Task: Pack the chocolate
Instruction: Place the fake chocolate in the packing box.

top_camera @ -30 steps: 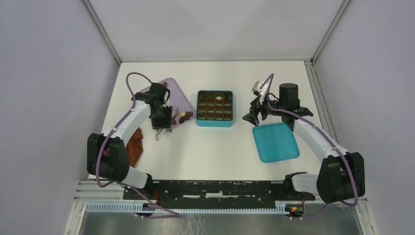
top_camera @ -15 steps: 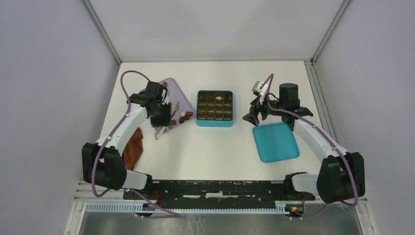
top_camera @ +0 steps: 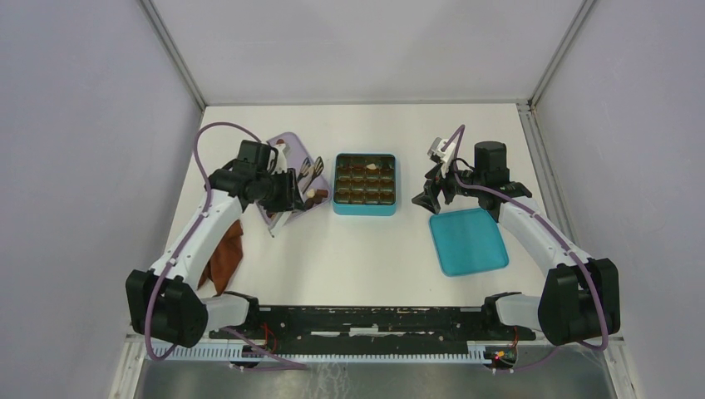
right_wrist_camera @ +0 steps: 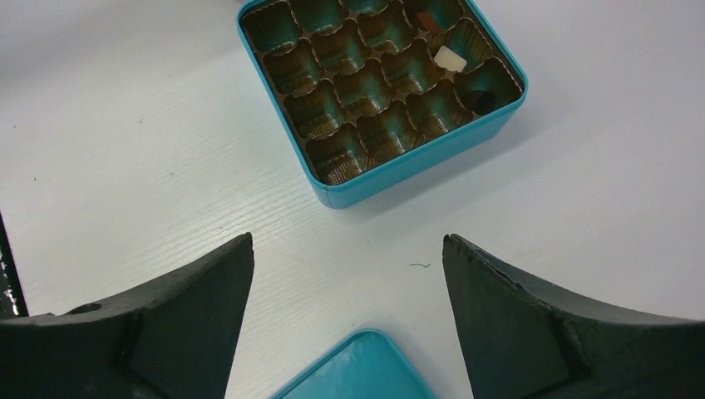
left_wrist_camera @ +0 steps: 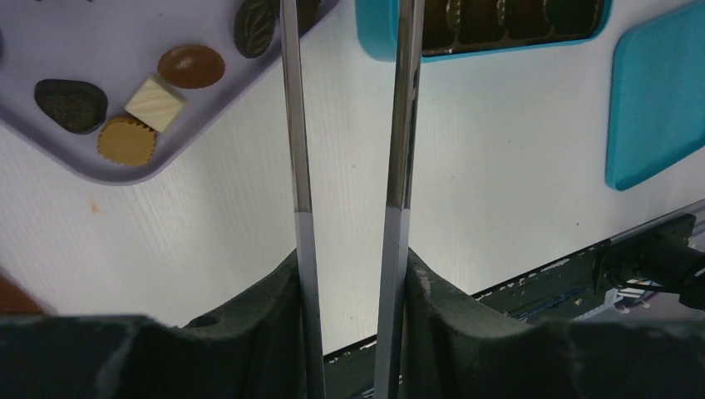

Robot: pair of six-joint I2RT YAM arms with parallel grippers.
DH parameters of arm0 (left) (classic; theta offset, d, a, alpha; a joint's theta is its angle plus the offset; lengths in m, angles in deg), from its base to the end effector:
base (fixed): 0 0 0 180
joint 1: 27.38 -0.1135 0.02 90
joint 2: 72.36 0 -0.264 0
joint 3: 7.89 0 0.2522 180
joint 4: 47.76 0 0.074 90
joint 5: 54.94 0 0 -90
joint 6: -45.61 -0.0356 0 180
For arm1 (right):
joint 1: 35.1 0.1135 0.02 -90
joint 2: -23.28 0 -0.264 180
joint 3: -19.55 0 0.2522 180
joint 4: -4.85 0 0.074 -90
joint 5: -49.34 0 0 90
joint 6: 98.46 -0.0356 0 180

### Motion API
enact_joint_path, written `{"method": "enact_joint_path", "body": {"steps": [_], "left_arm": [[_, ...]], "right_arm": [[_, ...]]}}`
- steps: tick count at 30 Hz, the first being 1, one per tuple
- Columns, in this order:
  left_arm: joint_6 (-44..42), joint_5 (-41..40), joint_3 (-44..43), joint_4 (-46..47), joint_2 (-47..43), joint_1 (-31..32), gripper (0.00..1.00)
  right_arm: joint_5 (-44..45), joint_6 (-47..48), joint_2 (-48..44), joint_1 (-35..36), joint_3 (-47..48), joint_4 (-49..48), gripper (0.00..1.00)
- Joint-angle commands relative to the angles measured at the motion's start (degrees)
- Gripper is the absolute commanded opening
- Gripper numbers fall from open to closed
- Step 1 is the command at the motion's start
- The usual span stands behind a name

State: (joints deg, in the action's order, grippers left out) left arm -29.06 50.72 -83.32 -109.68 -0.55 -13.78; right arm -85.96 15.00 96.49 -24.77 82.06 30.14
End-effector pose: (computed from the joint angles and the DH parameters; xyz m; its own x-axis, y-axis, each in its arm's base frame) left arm 0.2370 -0.0672 0.2881 -0.8938 -0.0457 -0.4461 0.1327 0.9233 -0.3604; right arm 0.2627 0.0736 0.2612 -0.2549 -0.3311 -0.9085 -0.8649 0.4982 0.0611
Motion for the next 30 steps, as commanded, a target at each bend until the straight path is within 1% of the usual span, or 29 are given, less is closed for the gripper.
{"method": "enact_joint_path", "body": {"steps": [1, 3, 9, 13, 18, 23, 30], "left_arm": [[4.6, 4.5, -0.3, 6.7, -1.4, 2.6, 0.02], [5.6, 2.8, -1.1, 7.2, -0.5, 4.6, 0.02], [7.4, -5.5, -5.2, 6.8, 5.4, 12.5, 0.02], [7.6, -10.7, -8.3, 5.2, 9.8, 15.6, 0.02], [6.8, -14.6, -12.2, 3.3, 15.0, 17.6, 0.02], [5.9, -15.5, -14.9, 2.4, 18.7, 18.2, 0.03], [5.3, -18.4, -16.4, 0.8, 21.0, 18.7, 0.07]], "right_arm": [[-1.4, 0.5, 0.3, -0.2, 2.3, -0.9, 0.89], [-1.4, 0.5, 0.3, -0.3, 2.3, -0.9, 0.89], [-1.4, 0.8, 0.2, -0.3, 2.4, -0.8, 0.89], [-1.4, 0.9, 0.1, -0.3, 2.4, -0.6, 0.89], [-1.5, 0.9, 0.2, -0.2, 2.5, -0.6, 0.89], [-1.5, 1.0, 0.2, -0.3, 2.5, -0.5, 0.9], [-1.5, 1.1, 0.4, -0.3, 2.5, -0.5, 0.9]]}}
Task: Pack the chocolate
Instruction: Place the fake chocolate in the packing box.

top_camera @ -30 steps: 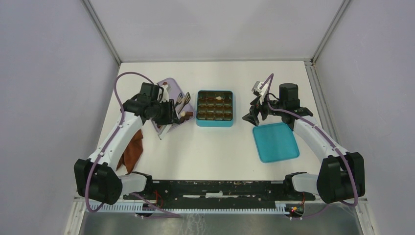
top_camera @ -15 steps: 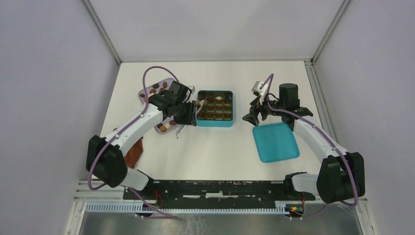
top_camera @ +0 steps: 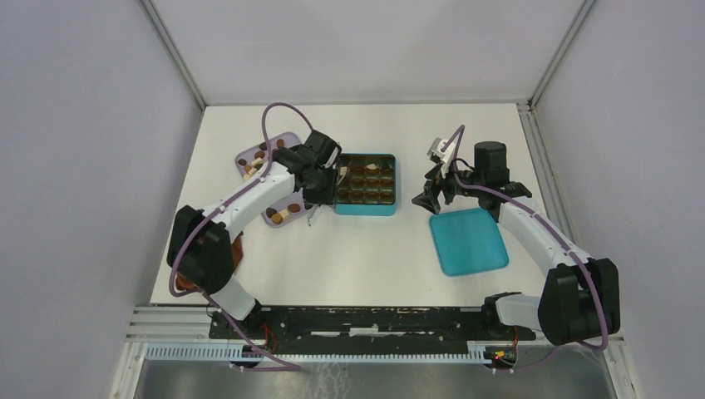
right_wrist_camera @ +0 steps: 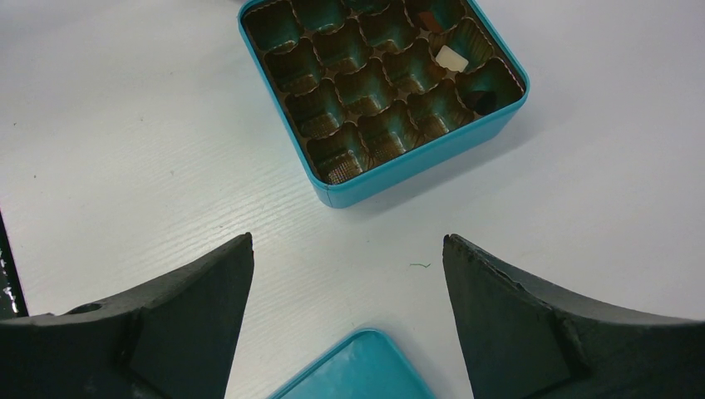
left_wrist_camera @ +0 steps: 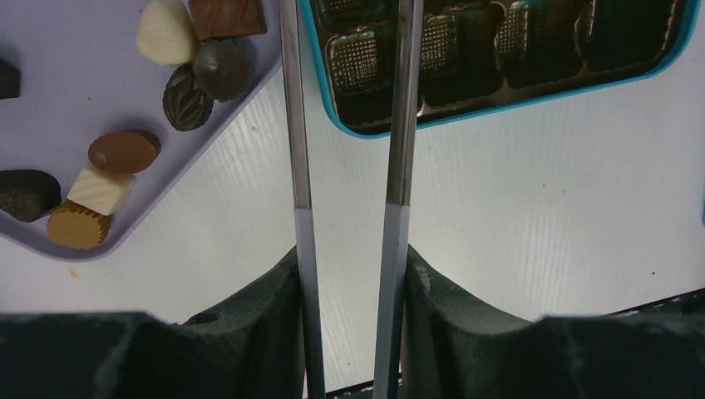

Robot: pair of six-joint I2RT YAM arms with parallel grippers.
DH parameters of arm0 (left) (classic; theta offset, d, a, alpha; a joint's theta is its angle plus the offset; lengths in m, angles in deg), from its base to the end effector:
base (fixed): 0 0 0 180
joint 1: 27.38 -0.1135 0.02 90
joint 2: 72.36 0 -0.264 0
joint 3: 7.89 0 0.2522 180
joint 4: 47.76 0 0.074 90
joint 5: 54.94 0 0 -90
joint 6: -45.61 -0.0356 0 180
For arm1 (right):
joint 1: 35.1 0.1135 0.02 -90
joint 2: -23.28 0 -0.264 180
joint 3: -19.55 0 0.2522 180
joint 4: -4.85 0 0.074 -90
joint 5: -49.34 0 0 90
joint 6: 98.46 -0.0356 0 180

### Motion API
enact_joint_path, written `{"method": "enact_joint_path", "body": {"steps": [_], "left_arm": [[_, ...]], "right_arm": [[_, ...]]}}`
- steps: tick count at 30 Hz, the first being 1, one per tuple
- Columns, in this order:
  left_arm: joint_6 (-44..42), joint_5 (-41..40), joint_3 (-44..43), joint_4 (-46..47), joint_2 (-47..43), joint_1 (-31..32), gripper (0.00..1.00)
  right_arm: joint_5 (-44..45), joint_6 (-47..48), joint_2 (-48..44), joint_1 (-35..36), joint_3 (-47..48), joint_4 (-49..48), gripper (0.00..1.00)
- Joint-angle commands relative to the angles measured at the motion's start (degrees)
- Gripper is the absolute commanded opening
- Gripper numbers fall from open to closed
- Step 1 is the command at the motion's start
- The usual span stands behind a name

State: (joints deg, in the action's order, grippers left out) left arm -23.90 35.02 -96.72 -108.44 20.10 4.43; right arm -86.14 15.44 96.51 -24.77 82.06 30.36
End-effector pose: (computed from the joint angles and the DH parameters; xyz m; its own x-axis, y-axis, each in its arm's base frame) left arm 0.2809 -0.1742 0.2625 -0.9018 0.1474 -0.4063 0.2255 0.9625 -0.1512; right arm 0.2625 0.0736 0.2609 -0.2514 -0.3346 -0.9082 -0.8678 0.4934 0.0585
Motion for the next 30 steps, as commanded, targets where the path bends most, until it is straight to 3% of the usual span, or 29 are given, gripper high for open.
{"method": "enact_joint_path", "body": {"steps": [1, 13, 30], "left_arm": [[0.1, -2.8, -3.0, -0.5, 0.5, 0.5, 0.08], [-0.5, -2.8, -3.8, -1.4, 2.5, 1.4, 0.37], [-0.7, -3.7, -4.7, -2.2, 2.4, 1.7, 0.45]], "right_arm": [[-1.4, 0.6, 0.4, -0.3, 2.5, -0.7, 0.9], [-1.4, 0.8, 0.6, -0.3, 2.6, -0.6, 0.9], [-1.5, 0.9, 0.6, -0.3, 2.6, -0.4, 0.9]]}}
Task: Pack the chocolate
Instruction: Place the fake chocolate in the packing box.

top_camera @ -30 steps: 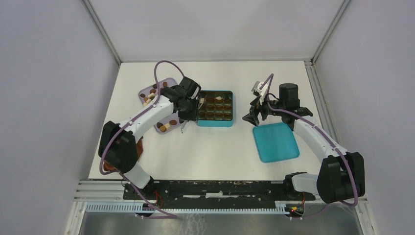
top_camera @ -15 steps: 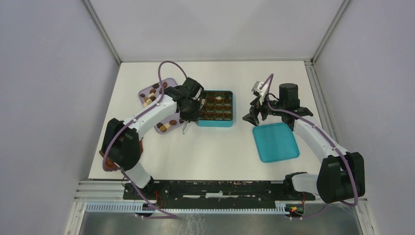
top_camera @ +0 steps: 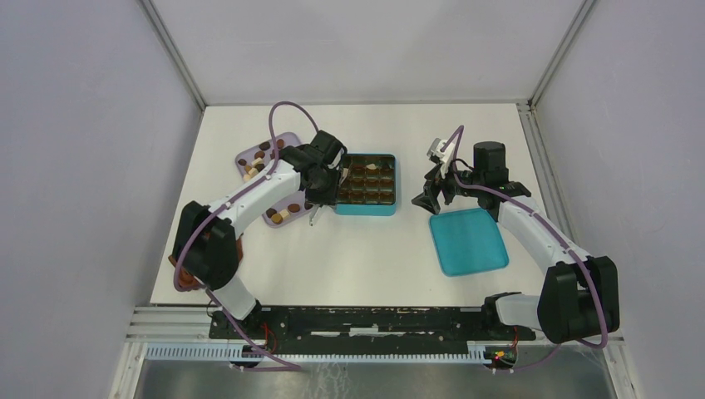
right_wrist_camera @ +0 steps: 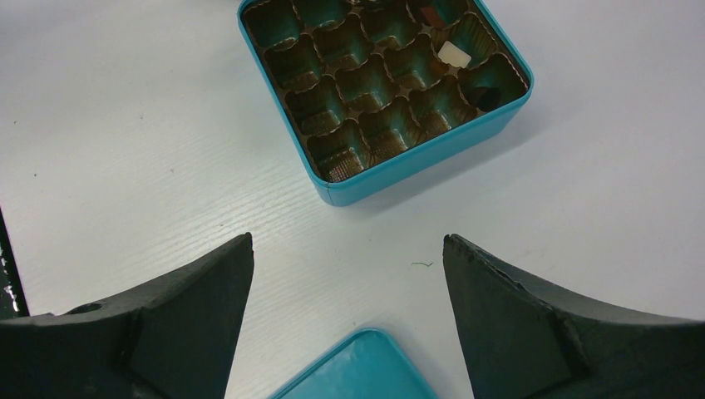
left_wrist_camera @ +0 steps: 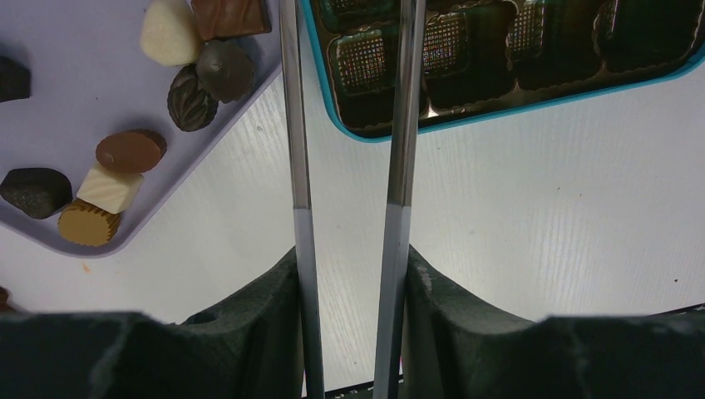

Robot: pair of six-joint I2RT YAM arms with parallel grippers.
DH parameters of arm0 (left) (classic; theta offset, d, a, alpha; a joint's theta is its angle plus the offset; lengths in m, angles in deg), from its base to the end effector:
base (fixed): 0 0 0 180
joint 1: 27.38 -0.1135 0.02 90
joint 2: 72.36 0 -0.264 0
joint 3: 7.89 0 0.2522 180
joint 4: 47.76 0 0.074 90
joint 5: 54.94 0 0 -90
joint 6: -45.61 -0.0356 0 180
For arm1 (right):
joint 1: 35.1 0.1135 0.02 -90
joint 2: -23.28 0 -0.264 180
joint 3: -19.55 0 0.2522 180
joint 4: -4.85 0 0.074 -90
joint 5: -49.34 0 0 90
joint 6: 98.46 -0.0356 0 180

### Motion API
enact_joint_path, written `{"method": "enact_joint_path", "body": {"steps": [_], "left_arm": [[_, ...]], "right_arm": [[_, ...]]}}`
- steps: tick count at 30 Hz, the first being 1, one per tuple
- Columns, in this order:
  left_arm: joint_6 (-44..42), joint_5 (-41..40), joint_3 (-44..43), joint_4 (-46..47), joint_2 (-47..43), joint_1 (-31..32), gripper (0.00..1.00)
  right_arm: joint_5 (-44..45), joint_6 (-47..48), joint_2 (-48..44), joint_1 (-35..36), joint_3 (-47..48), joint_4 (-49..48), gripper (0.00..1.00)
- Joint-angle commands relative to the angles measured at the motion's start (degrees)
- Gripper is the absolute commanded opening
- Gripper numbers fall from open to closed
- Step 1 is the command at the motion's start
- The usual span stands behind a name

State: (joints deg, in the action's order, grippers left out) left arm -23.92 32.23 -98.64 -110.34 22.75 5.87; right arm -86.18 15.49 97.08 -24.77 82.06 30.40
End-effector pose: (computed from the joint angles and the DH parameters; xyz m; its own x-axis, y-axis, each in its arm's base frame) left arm 0.2835 -0.1838 0.2565 -0.9067 0.1768 -0.3828 0.2288 0.9689 -0.0944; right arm 0.2639 0.0739 0.2583 -0.2600 -0.3365 -0.9051 -0.8677 0.4927 0.0661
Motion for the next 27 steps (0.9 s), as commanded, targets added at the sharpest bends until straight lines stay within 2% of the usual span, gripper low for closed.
{"method": "enact_joint_path", "body": {"steps": [1, 22, 27], "left_arm": [[-0.6, -1.0, -2.9, -0.3, -0.2, 0.3, 0.45], [-0.9, -2.1, -4.0, -1.2, -0.4, 0.3, 0.48], [-0.7, -2.6, -4.3, -1.4, -1.4, 0.2, 0.44]], "right_arm": [[-1.4, 0.8, -0.1, -0.3, 2.6, -0.5, 0.9], [-1.5, 0.9, 0.0, -0.2, 2.7, -0.4, 0.9], [-1.5, 0.9, 0.0, -0.3, 2.7, -0.3, 0.9]]}}
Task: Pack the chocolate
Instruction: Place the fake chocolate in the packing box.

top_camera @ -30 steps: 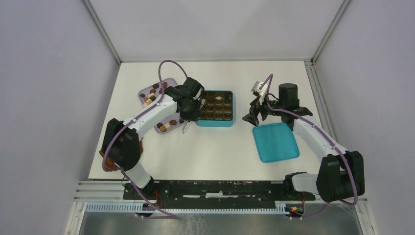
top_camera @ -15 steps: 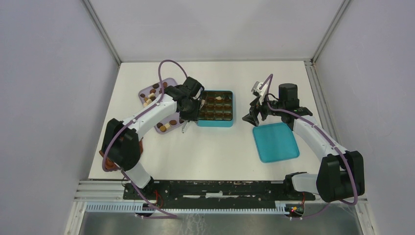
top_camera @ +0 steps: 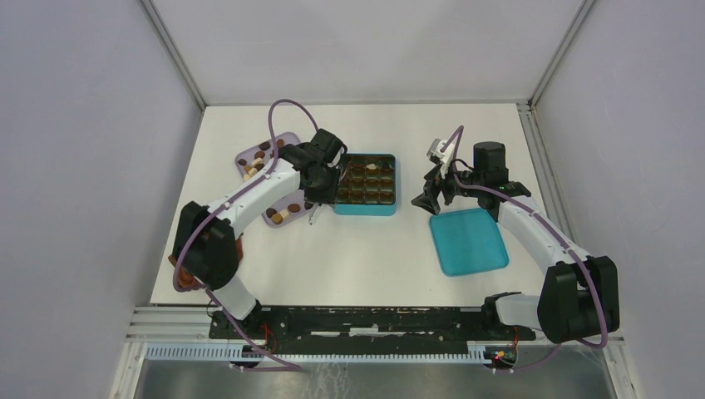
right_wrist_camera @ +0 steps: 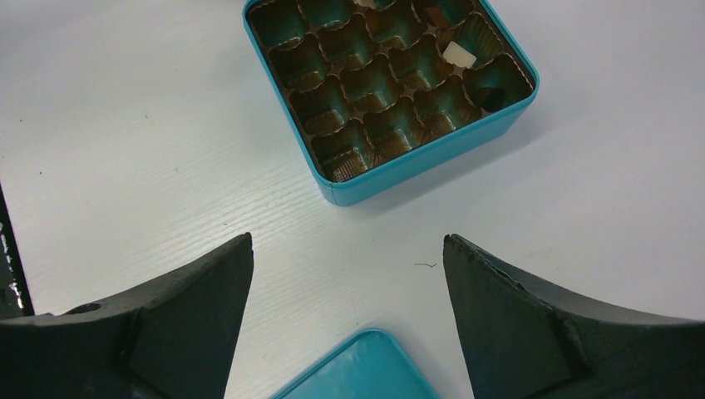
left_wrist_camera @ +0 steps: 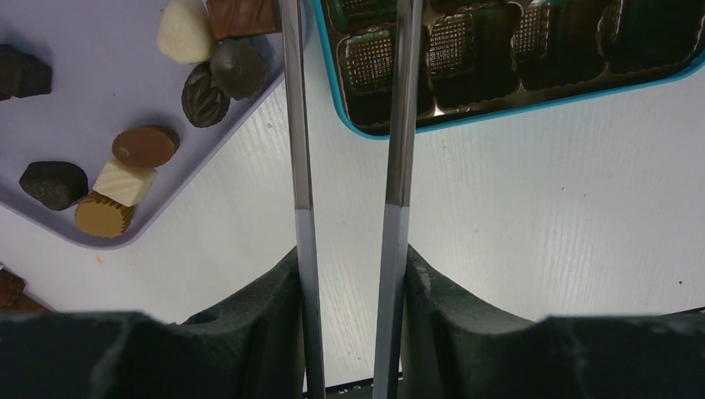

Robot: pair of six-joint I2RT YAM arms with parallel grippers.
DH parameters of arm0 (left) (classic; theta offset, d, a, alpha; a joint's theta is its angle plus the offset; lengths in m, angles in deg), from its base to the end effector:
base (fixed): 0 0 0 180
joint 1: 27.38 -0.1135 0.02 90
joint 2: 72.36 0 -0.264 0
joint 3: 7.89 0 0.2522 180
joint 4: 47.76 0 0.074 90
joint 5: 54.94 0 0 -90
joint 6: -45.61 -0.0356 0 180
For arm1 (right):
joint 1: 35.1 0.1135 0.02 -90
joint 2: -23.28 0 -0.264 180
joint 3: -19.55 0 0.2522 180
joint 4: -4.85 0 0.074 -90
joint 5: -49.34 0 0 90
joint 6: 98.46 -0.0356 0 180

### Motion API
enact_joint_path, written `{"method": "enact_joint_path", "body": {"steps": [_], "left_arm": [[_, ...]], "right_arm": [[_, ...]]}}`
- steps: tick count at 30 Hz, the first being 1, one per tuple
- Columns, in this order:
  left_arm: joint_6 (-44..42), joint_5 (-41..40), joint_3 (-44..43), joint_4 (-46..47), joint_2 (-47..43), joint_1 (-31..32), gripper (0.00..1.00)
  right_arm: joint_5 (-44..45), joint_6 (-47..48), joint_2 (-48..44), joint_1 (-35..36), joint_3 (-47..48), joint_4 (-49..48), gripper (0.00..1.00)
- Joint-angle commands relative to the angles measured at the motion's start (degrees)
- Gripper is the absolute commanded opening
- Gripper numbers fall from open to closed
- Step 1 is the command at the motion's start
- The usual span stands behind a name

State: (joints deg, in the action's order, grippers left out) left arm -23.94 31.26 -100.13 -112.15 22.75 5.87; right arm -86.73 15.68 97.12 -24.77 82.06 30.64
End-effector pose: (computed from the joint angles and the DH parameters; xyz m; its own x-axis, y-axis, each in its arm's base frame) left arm 0.2837 -0.1832 0.2628 -0.9063 0.1773 -0.3835 0.2231 0.9717 -0.0778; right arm 0.2635 0.0741 0.2580 -0.2599 -0.3358 -0.9054 -0.8719 0.4846 0.0705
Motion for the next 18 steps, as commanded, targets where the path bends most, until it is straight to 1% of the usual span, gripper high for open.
{"method": "enact_joint_path", "body": {"steps": [1, 13, 18], "left_arm": [[-0.6, -1.8, -2.8, 0.4, -1.6, 0.2, 0.43], [0.5, 3.5, -2.0, 4.5, -8.2, 0.3, 0.38], [1.1, 3.4, 1.4, 5.3, -12.2, 0.1, 0.36]], "right_arm": [[-1.0, 0.7, 0.0, -0.3, 2.6, -0.5, 0.9], [-1.0, 0.8, -0.1, -0.2, 2.8, -0.4, 0.9], [-1.1, 1.1, -0.1, -0.3, 2.8, -0.2, 0.9]]}}
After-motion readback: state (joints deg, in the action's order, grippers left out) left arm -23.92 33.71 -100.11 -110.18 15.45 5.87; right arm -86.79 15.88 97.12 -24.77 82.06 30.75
